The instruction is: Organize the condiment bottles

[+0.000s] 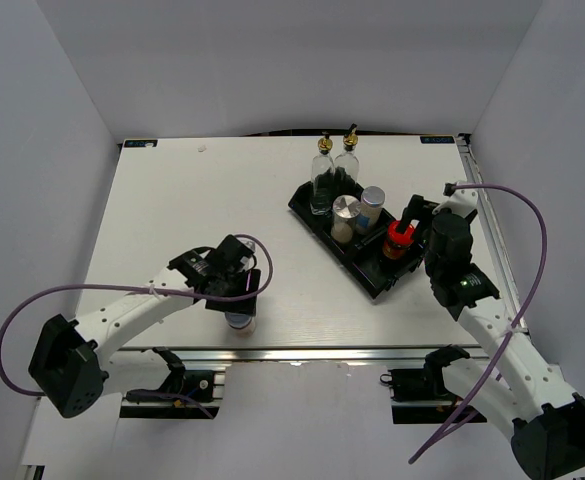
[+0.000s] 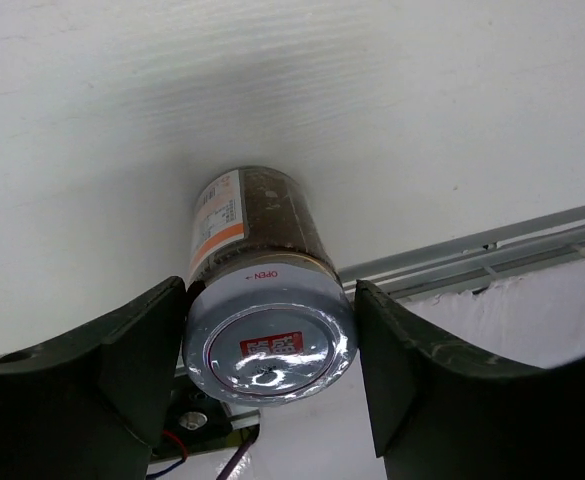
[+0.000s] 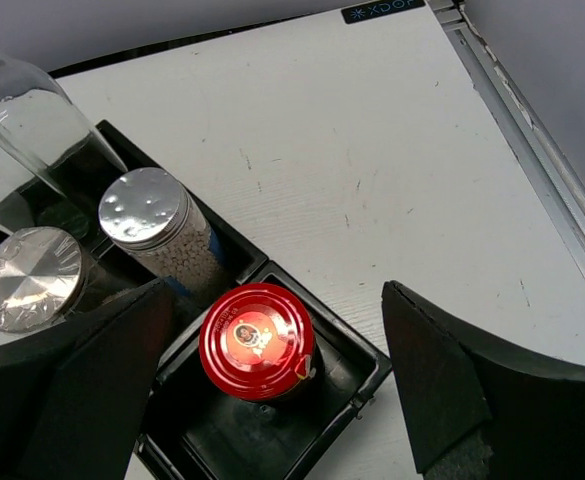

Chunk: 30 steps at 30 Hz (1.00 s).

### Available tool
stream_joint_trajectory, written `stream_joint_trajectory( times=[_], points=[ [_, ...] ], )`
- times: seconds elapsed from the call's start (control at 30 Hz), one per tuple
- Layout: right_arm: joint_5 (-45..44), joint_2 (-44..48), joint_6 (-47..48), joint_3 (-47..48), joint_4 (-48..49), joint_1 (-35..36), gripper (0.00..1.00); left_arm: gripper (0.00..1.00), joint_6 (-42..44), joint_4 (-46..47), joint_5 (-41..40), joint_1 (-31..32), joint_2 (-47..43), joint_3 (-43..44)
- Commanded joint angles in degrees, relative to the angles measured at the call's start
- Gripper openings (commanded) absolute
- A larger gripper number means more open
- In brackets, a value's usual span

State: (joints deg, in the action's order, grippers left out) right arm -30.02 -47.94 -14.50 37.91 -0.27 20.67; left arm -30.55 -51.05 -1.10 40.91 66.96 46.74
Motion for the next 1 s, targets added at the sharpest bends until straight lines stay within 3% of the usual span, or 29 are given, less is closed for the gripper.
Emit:
stream_joint_trajectory(
  times=[0.0, 0.17, 0.3, 0.33, 0.47, 0.67, 0.97],
  points=[
    [-1.9, 1.3, -0.8, 1.7, 0.4, 0.0, 0.89, 0.68, -1.4, -1.5, -0.4, 2.9, 0.7, 3.7],
    [-3.0, 2.8, -1.1, 1.0, -1.1, 0.1, 0.89, 0.59, -2.5, -5.4, -1.7, 5.0, 1.9, 5.5],
    [-3.0, 3.7, -1.3, 0.4, -1.0, 0.1, 0.89, 0.36, -3.4, -4.7, -1.6, 5.5, 2.6, 7.2],
    [-2.9, 3.9, -1.4, 0.6, -1.0, 0.1, 0.90, 0.25, -3.4, -4.2, -1.5, 5.6, 3.1, 8.5],
    [-1.1, 4.3, -1.8, 0.4, -1.0, 0.0, 0.89, 0.10, -2.7, -2.1, -1.5, 6.3, 5.5, 13.6],
    [-1.2, 7.9, -4.1, -1.9, -0.9, 0.1, 0.89, 0.00, 0.7, 1.9, -3.2, 8.0, 13.9, 26.1],
    [-5.4, 12.4, -6.3, -4.2, -1.2, 0.0, 0.89, 0.00, 7.1, 6.3, -3.5, 15.8, 33.3, 53.0]
  ],
)
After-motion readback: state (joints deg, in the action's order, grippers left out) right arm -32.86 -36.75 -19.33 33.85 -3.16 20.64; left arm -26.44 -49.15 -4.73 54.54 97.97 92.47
